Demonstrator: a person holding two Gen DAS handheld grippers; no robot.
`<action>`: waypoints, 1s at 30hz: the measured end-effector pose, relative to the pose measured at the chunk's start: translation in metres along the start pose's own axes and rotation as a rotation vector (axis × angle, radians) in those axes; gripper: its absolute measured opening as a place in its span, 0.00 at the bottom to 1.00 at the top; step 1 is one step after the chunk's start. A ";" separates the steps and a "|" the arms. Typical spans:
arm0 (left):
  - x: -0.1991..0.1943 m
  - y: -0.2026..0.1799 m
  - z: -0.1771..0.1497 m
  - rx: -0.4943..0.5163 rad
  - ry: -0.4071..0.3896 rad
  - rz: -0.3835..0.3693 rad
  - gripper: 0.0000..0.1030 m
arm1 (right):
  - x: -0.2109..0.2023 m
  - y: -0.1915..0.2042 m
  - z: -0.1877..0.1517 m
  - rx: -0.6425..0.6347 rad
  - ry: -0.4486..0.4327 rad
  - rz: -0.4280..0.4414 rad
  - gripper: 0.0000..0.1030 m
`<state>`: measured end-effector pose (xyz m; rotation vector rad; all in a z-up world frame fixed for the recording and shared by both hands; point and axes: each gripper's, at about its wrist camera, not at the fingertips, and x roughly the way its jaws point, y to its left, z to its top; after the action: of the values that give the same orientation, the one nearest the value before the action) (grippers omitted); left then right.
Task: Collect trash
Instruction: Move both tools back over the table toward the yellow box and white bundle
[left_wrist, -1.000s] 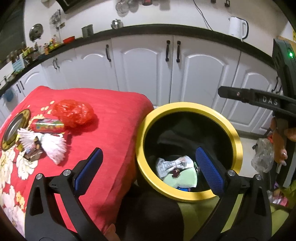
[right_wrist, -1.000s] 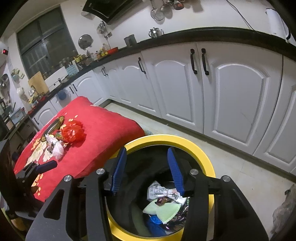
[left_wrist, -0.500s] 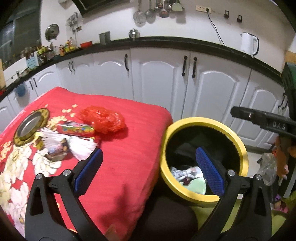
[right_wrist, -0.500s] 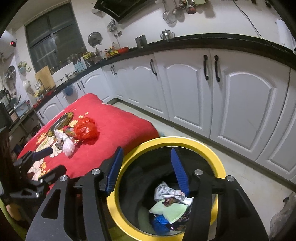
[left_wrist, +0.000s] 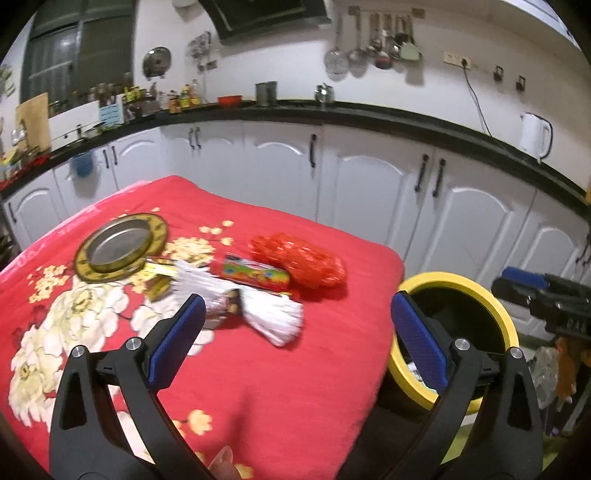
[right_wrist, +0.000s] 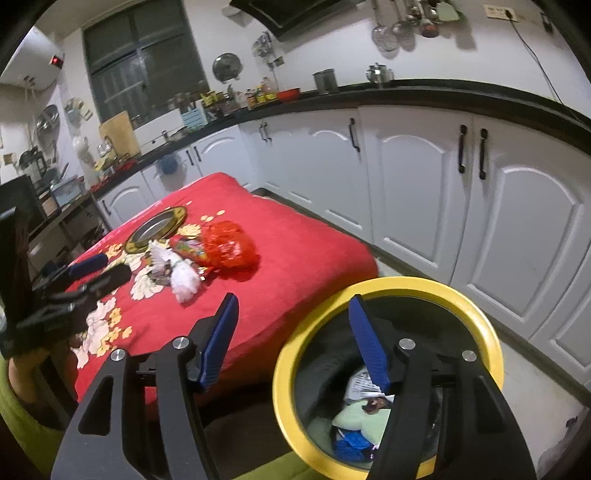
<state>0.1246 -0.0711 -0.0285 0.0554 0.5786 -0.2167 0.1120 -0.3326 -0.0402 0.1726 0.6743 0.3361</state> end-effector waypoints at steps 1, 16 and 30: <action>-0.001 0.006 0.001 -0.004 -0.005 0.010 0.89 | 0.001 0.006 0.000 -0.010 0.003 0.007 0.58; -0.010 0.073 0.010 -0.127 -0.047 0.114 0.89 | 0.024 0.068 0.004 -0.133 0.038 0.085 0.60; 0.014 0.127 0.004 -0.257 -0.001 0.157 0.89 | 0.075 0.123 0.005 -0.292 0.078 0.147 0.61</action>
<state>0.1658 0.0498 -0.0337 -0.1477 0.5947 0.0109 0.1395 -0.1914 -0.0472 -0.0702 0.6832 0.5802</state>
